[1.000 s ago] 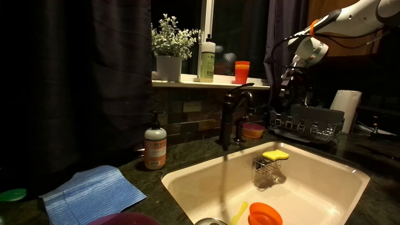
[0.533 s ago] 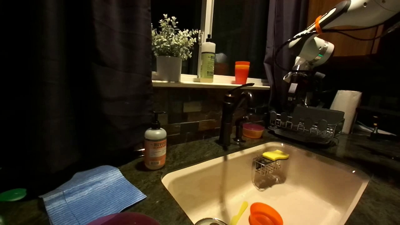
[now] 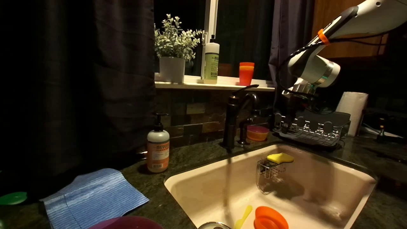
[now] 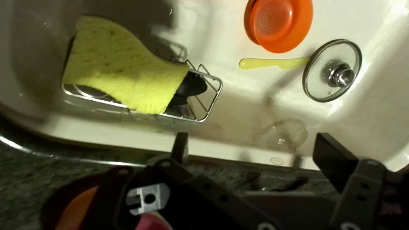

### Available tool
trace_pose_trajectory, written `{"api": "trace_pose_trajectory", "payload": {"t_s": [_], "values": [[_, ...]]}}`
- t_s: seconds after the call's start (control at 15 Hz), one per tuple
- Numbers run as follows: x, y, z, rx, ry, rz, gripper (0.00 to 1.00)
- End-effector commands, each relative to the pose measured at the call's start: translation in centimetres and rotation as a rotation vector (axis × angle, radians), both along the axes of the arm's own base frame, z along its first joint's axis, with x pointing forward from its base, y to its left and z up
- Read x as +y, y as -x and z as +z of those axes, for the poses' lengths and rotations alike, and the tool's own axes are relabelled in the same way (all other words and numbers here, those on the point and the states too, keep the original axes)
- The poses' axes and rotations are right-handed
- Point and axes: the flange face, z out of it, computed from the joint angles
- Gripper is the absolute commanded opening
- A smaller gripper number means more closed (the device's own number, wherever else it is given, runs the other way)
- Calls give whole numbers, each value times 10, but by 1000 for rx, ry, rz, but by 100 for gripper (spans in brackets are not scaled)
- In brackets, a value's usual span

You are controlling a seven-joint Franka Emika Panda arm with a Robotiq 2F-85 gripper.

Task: Take the two bowls off of the plate rack and put them on the green bowl

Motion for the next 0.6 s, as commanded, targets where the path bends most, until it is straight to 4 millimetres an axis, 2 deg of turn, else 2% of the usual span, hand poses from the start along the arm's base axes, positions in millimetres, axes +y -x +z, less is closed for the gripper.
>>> {"api": "trace_pose_trajectory", "payload": {"t_s": [0.0,0.07,0.2,0.47,0.53], "values": [[34,36,-22,27,38,-36,100],[19,16,-17,17,19,-10,100],[26,19,-22,25,21,-4,100],[19,18,-19,24,29,-23,100],[27,23,-26,54,-3,-7,100]]}}
